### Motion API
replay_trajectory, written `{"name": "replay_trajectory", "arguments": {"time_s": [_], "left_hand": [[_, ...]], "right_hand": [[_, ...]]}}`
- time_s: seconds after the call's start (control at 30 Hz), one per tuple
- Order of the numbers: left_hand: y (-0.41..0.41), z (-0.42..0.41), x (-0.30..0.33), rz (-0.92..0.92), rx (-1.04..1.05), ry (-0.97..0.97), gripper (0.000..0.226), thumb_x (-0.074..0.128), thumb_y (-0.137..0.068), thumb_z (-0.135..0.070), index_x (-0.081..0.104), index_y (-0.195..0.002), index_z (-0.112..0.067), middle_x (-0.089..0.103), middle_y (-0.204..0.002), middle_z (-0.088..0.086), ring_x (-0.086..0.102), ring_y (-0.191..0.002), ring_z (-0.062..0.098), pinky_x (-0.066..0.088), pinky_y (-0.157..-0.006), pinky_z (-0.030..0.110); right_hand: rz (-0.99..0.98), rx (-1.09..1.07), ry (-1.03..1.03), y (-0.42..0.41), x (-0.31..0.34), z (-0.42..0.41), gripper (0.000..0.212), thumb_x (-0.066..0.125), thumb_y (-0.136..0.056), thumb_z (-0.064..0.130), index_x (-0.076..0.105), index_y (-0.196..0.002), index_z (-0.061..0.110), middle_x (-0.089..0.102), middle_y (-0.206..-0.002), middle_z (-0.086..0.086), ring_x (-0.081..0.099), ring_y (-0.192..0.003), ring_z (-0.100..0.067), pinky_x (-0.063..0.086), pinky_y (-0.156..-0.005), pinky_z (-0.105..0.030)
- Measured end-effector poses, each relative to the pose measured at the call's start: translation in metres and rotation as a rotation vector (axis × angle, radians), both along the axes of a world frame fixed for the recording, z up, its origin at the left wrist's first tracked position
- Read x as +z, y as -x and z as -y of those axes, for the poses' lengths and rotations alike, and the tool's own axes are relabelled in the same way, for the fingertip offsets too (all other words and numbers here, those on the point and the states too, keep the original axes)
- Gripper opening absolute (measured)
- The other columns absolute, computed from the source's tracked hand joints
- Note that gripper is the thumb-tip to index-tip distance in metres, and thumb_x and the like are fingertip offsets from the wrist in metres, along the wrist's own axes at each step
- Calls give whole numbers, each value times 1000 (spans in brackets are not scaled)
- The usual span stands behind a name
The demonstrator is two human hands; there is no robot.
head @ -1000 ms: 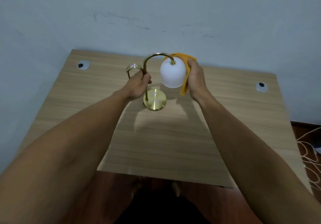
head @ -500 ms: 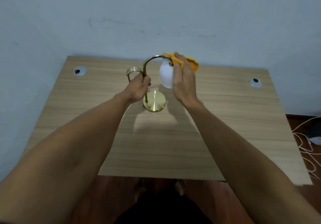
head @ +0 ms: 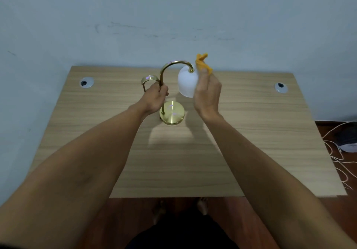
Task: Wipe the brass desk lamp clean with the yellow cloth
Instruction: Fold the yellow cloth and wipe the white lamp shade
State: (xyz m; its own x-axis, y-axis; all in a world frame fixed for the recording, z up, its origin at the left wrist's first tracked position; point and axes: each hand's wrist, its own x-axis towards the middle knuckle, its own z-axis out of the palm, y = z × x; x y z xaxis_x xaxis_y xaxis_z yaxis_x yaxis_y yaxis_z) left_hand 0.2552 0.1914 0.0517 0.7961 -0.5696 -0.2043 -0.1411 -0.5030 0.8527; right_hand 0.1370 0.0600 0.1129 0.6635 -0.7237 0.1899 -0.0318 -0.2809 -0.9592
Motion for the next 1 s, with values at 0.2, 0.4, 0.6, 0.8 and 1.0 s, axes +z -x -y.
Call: {"name": "replay_trajectory", "arguments": {"time_s": [0.2, 0.4, 0.6, 0.8, 1.0], "left_hand": [[-1, -1, 2, 9, -17, -26, 30, 35, -102, -34, 55, -89, -15, 69, -106, 11, 67, -109, 22, 53, -96, 45], [1, -2, 6, -12, -25, -30, 36, 35, -104, -32, 57, -100, -4, 69, -108, 11, 66, -110, 22, 51, -91, 43], [1, -3, 5, -32, -35, -17, 28, 35, -105, -32, 52, -102, -10, 68, -114, 12, 64, -113, 22, 49, -84, 37], [3, -3, 9, -16, -33, -21, 25, 35, -104, -29, 53, -101, -11, 68, -116, 14, 64, -113, 22, 50, -92, 42], [2, -3, 10, -22, -31, -23, 28, 36, -105, -29, 56, -100, -10, 68, -117, 16, 63, -116, 25, 50, -95, 42]], "right_hand": [[-49, 111, 729, 15, -54, 4, 53, 39, -101, 13, 41, -151, -5, 34, -161, -25, 22, -154, -43, 27, -123, -54], [50, 166, 845, 35, -60, 14, 53, 43, -94, 5, 50, -145, -6, 43, -155, -25, 35, -147, -45, 31, -122, -51], [-96, -272, -165, 43, -40, 2, 40, 36, -94, 37, 65, -78, 13, 62, -80, 3, 55, -79, -20, 44, -75, -35], [59, -288, -359, 15, 5, 24, 38, 38, -93, 36, 71, -81, 21, 70, -87, 8, 66, -86, -17, 54, -84, -42], [-57, 220, -74, -24, 25, 15, 47, 36, -98, 25, 81, -97, 11, 80, -108, -1, 70, -111, -17, 50, -107, -45]]}}
